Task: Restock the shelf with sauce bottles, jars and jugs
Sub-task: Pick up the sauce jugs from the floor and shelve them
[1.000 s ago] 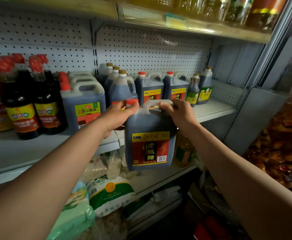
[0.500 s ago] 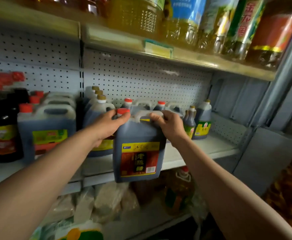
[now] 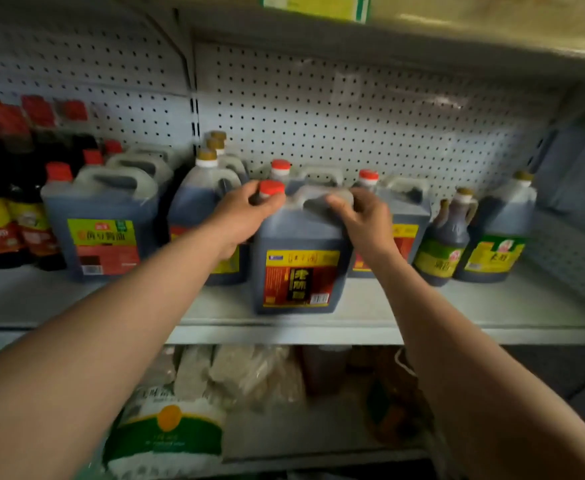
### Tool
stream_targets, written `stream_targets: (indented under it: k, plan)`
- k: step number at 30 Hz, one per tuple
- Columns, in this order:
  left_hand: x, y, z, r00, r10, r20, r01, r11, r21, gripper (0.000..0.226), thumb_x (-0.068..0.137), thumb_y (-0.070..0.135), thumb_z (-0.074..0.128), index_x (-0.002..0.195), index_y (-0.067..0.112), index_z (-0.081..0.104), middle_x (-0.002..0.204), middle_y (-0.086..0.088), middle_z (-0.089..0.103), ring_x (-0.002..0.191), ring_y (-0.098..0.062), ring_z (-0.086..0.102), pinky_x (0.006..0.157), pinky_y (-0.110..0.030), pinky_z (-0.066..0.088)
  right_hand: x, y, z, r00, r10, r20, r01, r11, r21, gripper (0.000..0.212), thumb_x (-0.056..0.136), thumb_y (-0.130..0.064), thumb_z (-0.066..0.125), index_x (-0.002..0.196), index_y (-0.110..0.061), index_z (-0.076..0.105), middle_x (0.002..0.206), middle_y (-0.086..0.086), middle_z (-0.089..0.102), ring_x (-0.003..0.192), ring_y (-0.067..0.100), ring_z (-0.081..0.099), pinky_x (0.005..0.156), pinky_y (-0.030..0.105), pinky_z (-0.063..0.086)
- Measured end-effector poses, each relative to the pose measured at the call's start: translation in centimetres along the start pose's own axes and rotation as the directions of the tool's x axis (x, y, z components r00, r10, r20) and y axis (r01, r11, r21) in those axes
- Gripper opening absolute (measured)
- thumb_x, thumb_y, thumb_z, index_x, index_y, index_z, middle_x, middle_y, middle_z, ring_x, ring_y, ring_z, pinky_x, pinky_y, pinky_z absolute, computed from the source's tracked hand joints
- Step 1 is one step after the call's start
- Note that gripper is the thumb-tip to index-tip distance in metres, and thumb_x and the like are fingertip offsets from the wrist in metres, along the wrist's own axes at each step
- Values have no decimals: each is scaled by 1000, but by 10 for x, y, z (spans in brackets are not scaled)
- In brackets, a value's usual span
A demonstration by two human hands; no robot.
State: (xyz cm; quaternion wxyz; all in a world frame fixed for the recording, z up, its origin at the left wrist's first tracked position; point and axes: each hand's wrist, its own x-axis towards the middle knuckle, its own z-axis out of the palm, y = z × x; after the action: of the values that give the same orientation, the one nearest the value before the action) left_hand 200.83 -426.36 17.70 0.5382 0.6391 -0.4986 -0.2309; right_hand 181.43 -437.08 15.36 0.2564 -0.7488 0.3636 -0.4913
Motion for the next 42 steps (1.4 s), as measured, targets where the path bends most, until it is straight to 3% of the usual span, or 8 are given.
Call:
stream_targets:
  k: [5,8,11,19,24,33,38,42]
  plan:
    - [-5,0,-3,991,123,-42,-119,988,96,60,83,37,74,136,41,48,128,7,62,117,-16,58,101,-37,48,-30,1,-9,975,-38,221,48,998,-40,105,77,-47,83,159,-33,18,144,-24,44,132,6,47,106,30,45]
    - [-15,-2,-8,980,170,103,-190,954,231,98,71,34,86,148,48,27,142,7,53,128,-20,50,108,-36,42,-39,2,-10,957,-41,287,81,988,-129,136,68,-37,91,160,-30,-9,151,-20,27,140,14,38,110,35,41]
    - [-21,-1,-9,968,189,168,-244,873,422,123,60,29,93,150,48,12,151,0,42,133,-31,44,104,-38,42,-36,-1,-7,957,-25,290,84,978,-193,145,65,-22,95,159,-24,-16,158,-9,27,145,22,35,110,31,39]
    - [-5,-9,-9,951,269,150,-307,801,514,121,57,22,95,149,34,17,150,-8,41,129,-34,48,101,-40,43,-27,1,6,980,-19,199,71,963,-260,142,62,-22,96,160,-27,-6,157,4,39,137,29,46,100,34,45]
    - [15,-14,-10,960,244,134,-278,805,524,121,58,20,94,149,35,16,149,-8,41,128,-34,49,102,-40,44,-18,1,16,986,9,165,30,973,-231,138,64,-20,95,160,-30,-3,150,1,47,131,29,50,88,23,41]
    - [7,-8,-6,964,259,56,-222,675,704,119,60,31,93,148,38,13,137,-14,49,124,-40,47,83,-47,49,-29,-6,22,988,77,135,-34,954,-297,133,71,-22,90,160,-31,-8,152,7,45,125,35,55,82,44,57]
    - [-26,-27,-18,971,239,-23,-189,819,542,117,70,39,86,156,32,7,155,-19,27,144,-39,25,110,-49,35,-69,-14,31,994,106,-26,-108,918,-382,117,75,-35,87,160,-12,11,157,11,39,143,29,37,110,40,40]
    - [-71,-58,-46,983,146,-115,-81,893,442,102,74,39,83,155,24,22,151,-13,37,139,-31,36,109,-40,34,-121,-30,50,981,-36,-191,-50,903,-428,89,78,-41,83,147,-7,40,140,14,49,130,31,43,105,40,41]
